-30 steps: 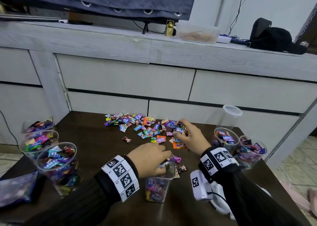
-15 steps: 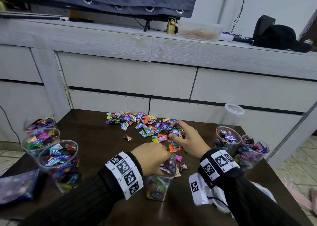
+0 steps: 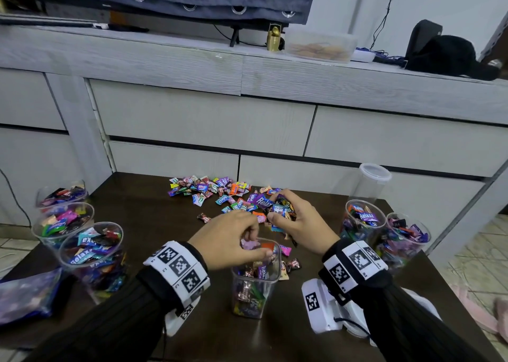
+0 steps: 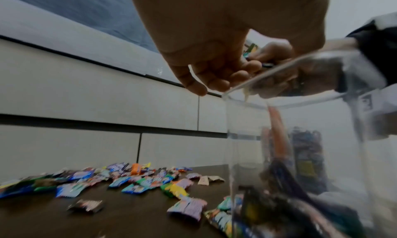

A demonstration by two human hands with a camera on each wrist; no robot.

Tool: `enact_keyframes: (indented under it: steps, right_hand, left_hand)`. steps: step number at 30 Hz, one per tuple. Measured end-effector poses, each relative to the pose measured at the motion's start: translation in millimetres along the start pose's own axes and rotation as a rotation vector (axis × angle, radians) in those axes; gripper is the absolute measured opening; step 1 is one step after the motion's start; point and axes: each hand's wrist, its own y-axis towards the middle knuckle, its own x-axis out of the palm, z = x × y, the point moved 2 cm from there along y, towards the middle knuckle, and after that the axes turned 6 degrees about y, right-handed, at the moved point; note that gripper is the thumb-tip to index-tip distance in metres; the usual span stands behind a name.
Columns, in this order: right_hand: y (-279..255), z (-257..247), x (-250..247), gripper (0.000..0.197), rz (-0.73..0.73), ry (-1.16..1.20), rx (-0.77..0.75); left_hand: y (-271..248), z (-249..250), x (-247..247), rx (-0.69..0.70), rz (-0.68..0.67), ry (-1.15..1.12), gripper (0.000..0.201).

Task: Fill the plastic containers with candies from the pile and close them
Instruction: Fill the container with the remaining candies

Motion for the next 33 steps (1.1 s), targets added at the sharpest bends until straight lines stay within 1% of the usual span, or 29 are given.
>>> enact_keyframes:
  steps: [2, 4, 6, 8, 9, 10, 11, 13, 15, 17, 20, 23, 27, 30, 33]
  right_hand:
    - [-2, 2, 4, 0.017, -0.027, -0.015, -0.003]
    - [-3, 4, 8, 0.018, -0.051, -0.035, -0.011]
    - [-4, 5, 13, 0.019, -0.078, -0.029, 0.0]
    - [-5, 6, 16, 0.02, -0.104, -0.013, 0.0]
    - [-5, 6, 18, 0.02, -0.117, -0.001, -0.005]
    - [-5, 6, 20, 0.019, -0.131, 0.018, -0.006]
    - [-6, 5, 22, 0.02, -0.148, 0.046, -0.003]
    - [-7, 5, 27, 0.022, -0.172, 0.061, -0.011]
    - [-7, 4, 30, 0.023, -0.179, 0.012, -0.033]
    - [-7, 4, 33, 0.02, -0.202, -0.016, -0.046]
    - [-8, 4, 37, 0.012, -0.231, -0.126, -0.102]
    - [-9, 7, 42, 0.018, -0.222, -0.249, -0.175]
    - [-14, 7, 48, 0.021, -0.211, -0.289, -0.232]
    - [-16, 7, 51, 0.022, -0.205, -0.317, -0.252]
    - [-17, 7, 52, 0.022, -0.203, -0.342, -0.255]
  left_hand:
    - [-5, -8, 4, -0.026, -0.003, -0.007, 0.052]
    - [-9, -15, 10, -0.06, -0.025, -0.045, 0.055]
    - [-14, -21, 15, -0.114, -0.062, -0.174, 0.064]
    - [-17, -25, 20, -0.163, -0.117, -0.326, 0.085]
    - [-19, -27, 23, -0.178, -0.149, -0.376, 0.099]
    - [-21, -29, 26, -0.189, -0.182, -0.411, 0.108]
    - [-22, -29, 28, -0.189, -0.212, -0.443, 0.11]
    - [-24, -30, 33, -0.181, -0.262, -0.491, 0.105]
    - [-24, -32, 39, -0.2, -0.283, -0.468, 0.101]
    - [-23, -33, 41, -0.211, -0.281, -0.437, 0.094]
    - [-22, -30, 42, -0.178, -0.265, -0.435, 0.088]
    - [-21, -30, 42, -0.196, -0.21, -0.446, 0.085]
    - [-20, -30, 43, -0.192, -0.208, -0.448, 0.084]
    - [-21, -29, 43, -0.18, -0.198, -0.445, 0.075]
    - [-21, -29, 42, -0.186, -0.205, -0.445, 0.077]
